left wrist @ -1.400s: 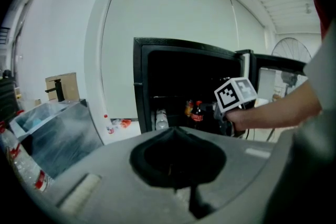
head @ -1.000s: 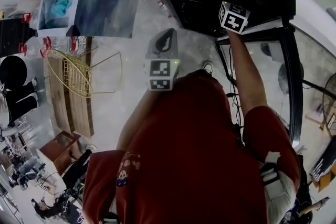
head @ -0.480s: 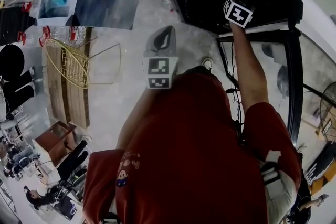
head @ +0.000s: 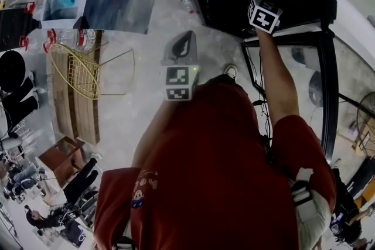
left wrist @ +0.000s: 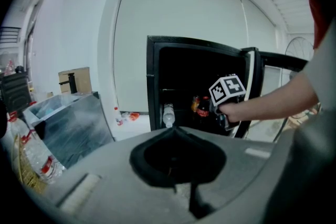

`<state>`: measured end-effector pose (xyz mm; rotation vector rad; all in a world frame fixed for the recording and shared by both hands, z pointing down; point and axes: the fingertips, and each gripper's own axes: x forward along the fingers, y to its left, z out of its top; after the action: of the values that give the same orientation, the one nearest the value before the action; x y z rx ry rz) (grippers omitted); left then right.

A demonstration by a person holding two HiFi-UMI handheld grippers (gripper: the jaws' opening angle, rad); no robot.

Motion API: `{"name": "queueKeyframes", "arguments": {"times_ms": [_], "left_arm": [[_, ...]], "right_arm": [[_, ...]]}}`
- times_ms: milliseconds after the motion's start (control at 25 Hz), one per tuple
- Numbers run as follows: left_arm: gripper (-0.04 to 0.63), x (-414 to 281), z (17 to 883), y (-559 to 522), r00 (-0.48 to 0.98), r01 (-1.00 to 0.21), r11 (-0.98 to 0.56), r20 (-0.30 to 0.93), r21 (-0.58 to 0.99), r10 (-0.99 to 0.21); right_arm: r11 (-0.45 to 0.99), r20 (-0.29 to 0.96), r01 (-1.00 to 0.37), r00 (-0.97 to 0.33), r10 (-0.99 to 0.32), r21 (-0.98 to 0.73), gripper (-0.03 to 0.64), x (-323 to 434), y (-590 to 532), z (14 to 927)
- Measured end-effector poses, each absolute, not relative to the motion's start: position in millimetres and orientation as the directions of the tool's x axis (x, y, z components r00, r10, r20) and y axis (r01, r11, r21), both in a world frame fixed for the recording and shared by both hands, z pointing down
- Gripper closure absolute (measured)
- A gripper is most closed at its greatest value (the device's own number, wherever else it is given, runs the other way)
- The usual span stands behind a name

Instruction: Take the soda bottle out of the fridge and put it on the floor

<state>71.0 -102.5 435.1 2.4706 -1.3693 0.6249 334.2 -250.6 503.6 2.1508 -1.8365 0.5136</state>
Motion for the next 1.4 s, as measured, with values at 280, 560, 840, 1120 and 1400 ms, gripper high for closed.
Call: {"name": "queueKeyframes", "arguments": {"times_ms": [280,560,840,1120,1400], "left_arm": [[0.595,72.2,435.2,-94.8,0.482,-0.84,-0.542,0.484,0.018,-0.73],[0.595,67.1,435.6,-89.1,0.482,-0.843,-0.537,0.48,0.027,-0.733],[0.595,63.2,432.0,-85.3,0.48,-0.852,-0.522,0.47,0.046,-0.741],[0.595,55.2,435.4,-82.5,0.476,-0.858,-0.509,0.468,0.065,-0.744],[0.595,43.5,440.6,-82.5,0.462,-0.869,-0.49,0.476,0.072,-0.748]], "right_arm": [[-0.156,0.43,-0.987,0.119,-0.895,-0.05,0.483,328.1,-230.6,499.4],[-0.112,0.405,-0.992,0.079,-0.911,-0.059,0.483,309.7,-207.7,478.8],[-0.05,0.406,-0.998,0.028,-0.913,-0.042,0.483,287.9,-177.2,470.4],[0.015,0.42,-1.0,-0.023,-0.907,-0.021,0.483,262.2,-143.3,466.4],[0.057,0.43,-0.998,-0.059,-0.901,-0.018,0.483,242.5,-106.9,458.6]]}}
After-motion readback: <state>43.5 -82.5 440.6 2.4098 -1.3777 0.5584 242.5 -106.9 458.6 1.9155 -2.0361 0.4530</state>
